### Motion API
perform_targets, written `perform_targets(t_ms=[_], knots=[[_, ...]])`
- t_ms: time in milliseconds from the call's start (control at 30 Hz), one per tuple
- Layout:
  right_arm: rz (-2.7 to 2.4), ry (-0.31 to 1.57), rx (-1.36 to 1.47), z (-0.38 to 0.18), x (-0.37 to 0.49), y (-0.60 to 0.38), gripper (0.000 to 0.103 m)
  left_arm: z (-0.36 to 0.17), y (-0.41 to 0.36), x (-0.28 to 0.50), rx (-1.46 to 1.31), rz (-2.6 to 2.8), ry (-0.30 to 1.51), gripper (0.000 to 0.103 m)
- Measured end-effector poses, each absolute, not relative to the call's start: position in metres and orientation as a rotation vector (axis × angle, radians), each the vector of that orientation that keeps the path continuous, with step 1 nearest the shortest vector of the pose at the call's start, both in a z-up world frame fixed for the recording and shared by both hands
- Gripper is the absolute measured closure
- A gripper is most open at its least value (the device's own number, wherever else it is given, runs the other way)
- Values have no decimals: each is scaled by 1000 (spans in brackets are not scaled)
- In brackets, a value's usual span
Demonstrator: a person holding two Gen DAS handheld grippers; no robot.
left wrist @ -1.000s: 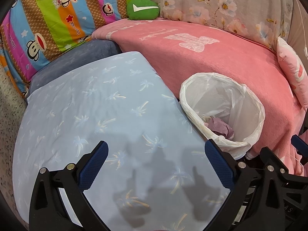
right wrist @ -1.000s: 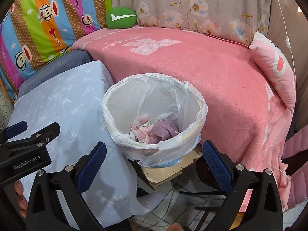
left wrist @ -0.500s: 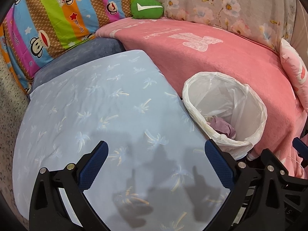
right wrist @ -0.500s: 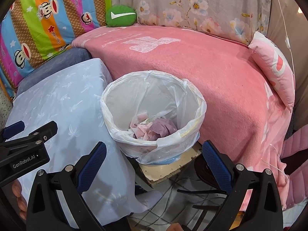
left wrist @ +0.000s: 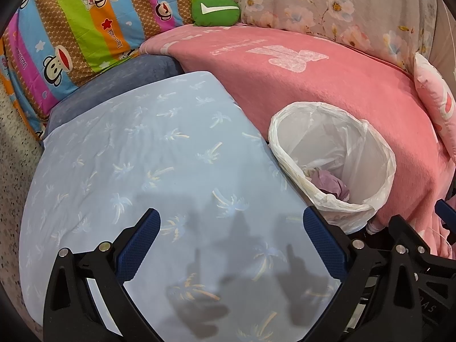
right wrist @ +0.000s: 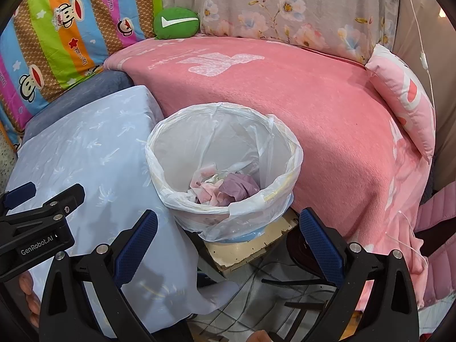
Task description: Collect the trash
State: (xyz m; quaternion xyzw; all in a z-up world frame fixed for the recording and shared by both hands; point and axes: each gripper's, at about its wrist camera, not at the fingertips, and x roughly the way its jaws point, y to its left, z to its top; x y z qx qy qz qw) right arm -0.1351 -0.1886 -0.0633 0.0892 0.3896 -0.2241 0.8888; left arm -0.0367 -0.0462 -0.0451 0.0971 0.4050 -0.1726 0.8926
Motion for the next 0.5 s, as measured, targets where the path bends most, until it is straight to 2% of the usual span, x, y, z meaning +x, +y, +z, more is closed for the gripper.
perform_targets(t_ms=[500], knots=[[-468, 811, 187, -65, -136, -190, 6, -48, -47, -38, 210, -358, 840, 7]])
